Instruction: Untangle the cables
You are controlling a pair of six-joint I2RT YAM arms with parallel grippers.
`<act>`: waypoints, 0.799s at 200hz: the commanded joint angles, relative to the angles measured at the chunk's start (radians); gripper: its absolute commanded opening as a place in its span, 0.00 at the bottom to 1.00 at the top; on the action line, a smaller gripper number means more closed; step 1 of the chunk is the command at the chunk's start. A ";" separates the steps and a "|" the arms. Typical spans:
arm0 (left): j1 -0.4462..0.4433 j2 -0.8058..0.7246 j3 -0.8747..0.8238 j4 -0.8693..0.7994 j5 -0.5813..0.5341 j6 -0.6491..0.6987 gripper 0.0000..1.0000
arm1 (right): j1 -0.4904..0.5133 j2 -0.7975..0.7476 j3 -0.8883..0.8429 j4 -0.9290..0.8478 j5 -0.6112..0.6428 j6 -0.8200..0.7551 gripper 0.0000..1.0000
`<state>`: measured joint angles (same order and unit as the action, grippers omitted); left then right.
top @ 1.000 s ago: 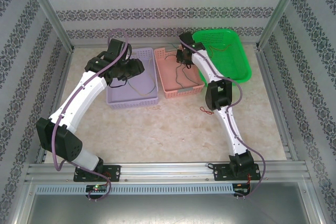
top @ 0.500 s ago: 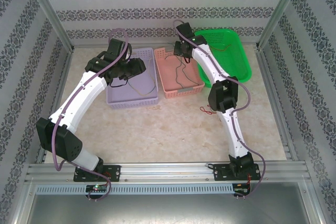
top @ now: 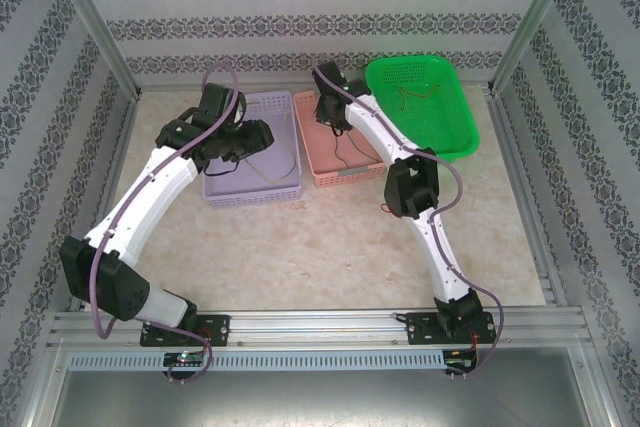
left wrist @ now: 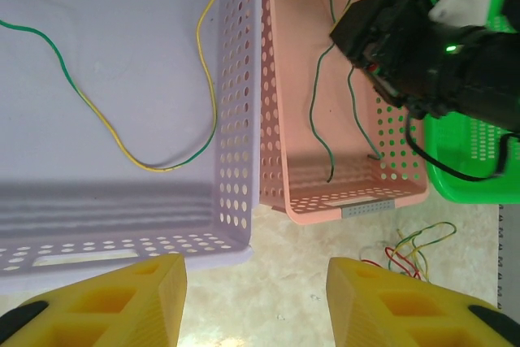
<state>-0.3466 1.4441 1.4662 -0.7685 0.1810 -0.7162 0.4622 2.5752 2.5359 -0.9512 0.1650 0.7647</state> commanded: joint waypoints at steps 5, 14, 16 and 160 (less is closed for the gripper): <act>0.010 -0.052 -0.022 0.037 0.031 0.006 0.49 | 0.003 0.041 0.025 -0.063 0.083 0.035 0.37; 0.009 -0.062 -0.028 0.053 0.050 0.007 0.50 | 0.003 0.050 0.025 -0.072 0.085 0.039 0.37; 0.009 -0.066 -0.030 0.057 0.056 0.008 0.50 | 0.003 0.051 0.024 -0.073 0.084 0.039 0.37; 0.009 -0.088 -0.035 0.083 0.113 0.018 0.50 | -0.025 0.158 0.116 -0.094 0.019 0.021 0.25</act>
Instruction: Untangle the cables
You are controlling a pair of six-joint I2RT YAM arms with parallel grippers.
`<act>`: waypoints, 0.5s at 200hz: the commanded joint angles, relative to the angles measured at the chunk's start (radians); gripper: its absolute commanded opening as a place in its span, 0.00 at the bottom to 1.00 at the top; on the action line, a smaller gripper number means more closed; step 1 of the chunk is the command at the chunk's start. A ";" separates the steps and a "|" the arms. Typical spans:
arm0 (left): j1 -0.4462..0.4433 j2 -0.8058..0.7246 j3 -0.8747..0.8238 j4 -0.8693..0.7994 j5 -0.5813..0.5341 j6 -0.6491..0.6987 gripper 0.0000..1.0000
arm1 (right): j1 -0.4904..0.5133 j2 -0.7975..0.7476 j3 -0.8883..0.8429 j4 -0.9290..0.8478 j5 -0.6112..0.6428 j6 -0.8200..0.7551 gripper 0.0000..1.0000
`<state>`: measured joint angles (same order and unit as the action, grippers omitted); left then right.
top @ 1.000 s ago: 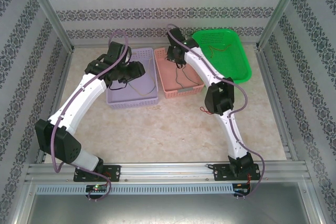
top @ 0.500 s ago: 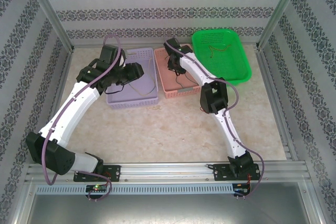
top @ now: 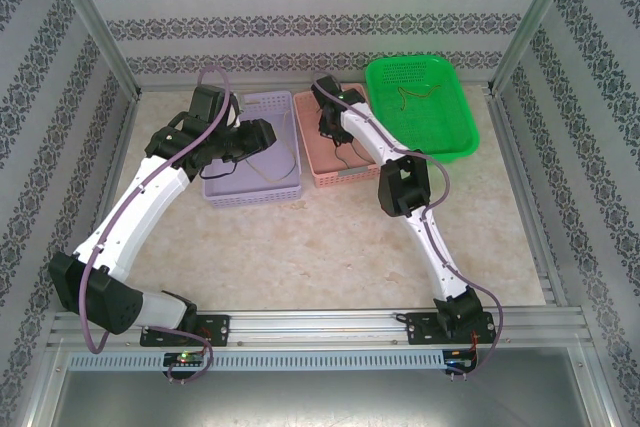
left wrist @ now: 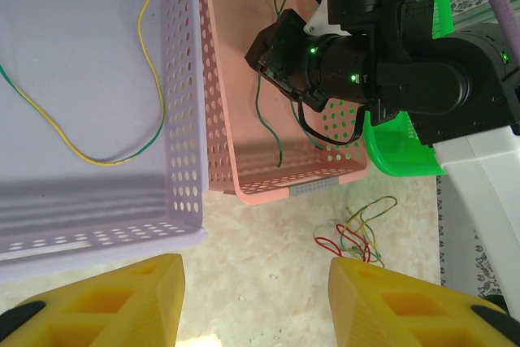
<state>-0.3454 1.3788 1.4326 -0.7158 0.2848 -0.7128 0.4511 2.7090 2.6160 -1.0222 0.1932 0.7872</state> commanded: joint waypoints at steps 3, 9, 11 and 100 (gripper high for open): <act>0.008 -0.024 -0.002 0.030 0.009 0.015 0.50 | -0.014 0.025 0.036 -0.023 -0.011 -0.002 0.24; 0.008 -0.023 -0.001 0.031 0.008 0.014 0.50 | -0.015 0.026 0.036 -0.023 -0.015 -0.004 0.24; 0.009 -0.023 -0.001 0.030 0.007 0.014 0.50 | -0.015 0.026 0.036 -0.023 -0.016 -0.003 0.23; 0.008 -0.037 0.000 0.018 0.000 0.018 0.50 | -0.024 0.021 0.030 -0.029 -0.045 -0.022 0.27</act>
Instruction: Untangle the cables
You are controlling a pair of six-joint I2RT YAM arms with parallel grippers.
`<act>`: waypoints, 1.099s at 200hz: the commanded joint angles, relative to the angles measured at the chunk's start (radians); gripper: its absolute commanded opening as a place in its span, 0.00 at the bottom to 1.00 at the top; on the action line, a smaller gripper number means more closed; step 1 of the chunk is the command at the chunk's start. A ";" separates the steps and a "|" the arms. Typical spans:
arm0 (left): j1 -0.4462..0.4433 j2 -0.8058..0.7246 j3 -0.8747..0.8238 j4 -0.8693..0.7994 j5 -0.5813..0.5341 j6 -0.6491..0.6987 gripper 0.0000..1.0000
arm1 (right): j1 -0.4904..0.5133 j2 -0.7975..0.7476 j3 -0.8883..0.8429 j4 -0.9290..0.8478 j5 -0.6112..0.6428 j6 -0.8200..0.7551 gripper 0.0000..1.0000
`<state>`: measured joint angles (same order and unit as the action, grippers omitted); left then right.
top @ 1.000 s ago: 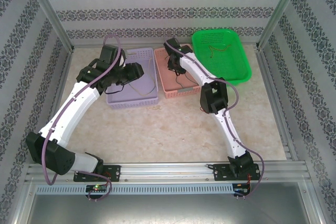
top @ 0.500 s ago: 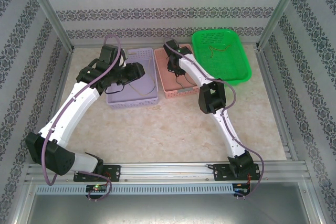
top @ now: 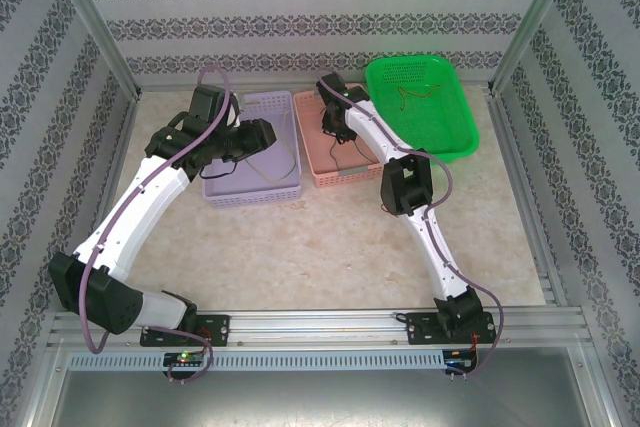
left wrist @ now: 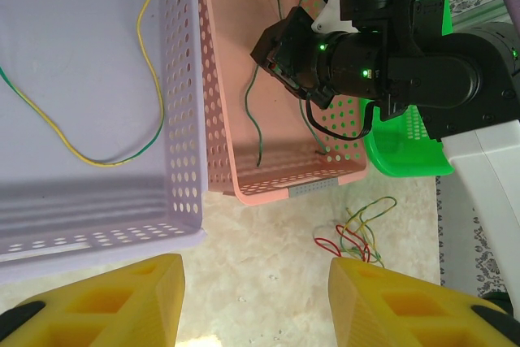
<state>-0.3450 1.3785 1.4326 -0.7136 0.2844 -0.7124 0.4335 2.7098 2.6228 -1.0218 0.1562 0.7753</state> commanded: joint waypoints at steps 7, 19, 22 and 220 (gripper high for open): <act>0.008 -0.038 0.000 0.015 -0.001 0.016 0.50 | -0.008 0.021 0.025 -0.032 -0.009 -0.010 0.26; 0.008 -0.039 -0.001 0.014 -0.002 0.017 0.50 | -0.010 0.026 0.031 -0.041 -0.014 -0.010 0.23; 0.008 -0.039 -0.002 0.014 -0.002 0.016 0.50 | -0.010 0.027 0.034 -0.043 -0.014 -0.010 0.22; 0.008 -0.031 -0.061 0.094 0.009 -0.003 0.49 | 0.014 -0.475 -0.598 0.215 -0.094 -0.293 0.00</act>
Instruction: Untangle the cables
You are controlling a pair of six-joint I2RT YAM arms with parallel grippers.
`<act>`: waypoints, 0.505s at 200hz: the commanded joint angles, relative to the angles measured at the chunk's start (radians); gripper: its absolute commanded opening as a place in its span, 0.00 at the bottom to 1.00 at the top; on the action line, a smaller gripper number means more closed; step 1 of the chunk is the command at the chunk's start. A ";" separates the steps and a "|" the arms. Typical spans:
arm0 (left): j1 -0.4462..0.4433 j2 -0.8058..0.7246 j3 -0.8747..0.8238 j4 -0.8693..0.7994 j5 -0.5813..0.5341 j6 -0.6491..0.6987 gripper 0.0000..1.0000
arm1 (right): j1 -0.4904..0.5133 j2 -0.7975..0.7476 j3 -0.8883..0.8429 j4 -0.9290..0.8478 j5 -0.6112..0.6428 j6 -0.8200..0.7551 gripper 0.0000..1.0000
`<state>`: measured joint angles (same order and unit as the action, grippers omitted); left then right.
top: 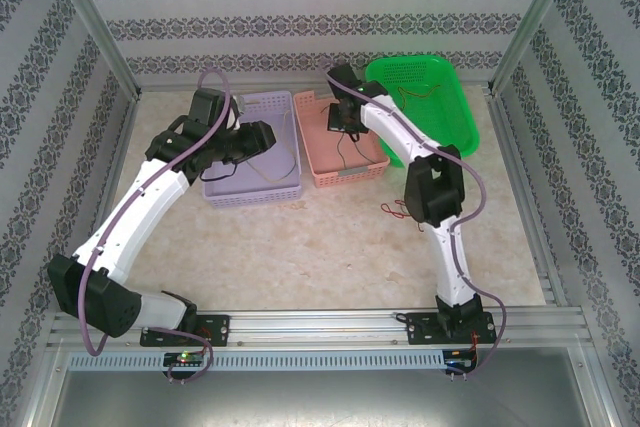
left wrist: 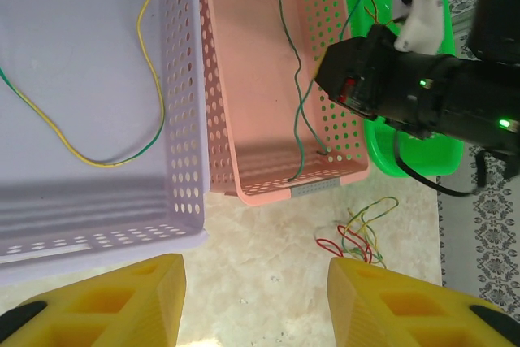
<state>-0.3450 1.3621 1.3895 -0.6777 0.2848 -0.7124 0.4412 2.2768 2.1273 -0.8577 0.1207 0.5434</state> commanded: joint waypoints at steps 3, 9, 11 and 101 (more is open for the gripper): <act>0.008 -0.016 -0.020 0.059 0.009 -0.003 0.49 | 0.007 -0.049 -0.120 0.059 -0.067 -0.064 0.00; 0.008 -0.017 -0.025 0.062 0.009 -0.005 0.49 | 0.006 -0.066 -0.151 0.078 -0.081 -0.067 0.00; 0.008 -0.017 -0.027 0.064 0.010 -0.005 0.49 | 0.006 -0.068 -0.156 0.081 -0.084 -0.067 0.00; 0.006 -0.051 -0.082 0.081 0.003 -0.021 0.49 | -0.014 -0.132 -0.306 0.101 -0.246 -0.087 0.00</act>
<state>-0.3450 1.3479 1.3231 -0.6403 0.2848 -0.7166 0.4400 2.2044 1.8538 -0.7551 -0.0772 0.4675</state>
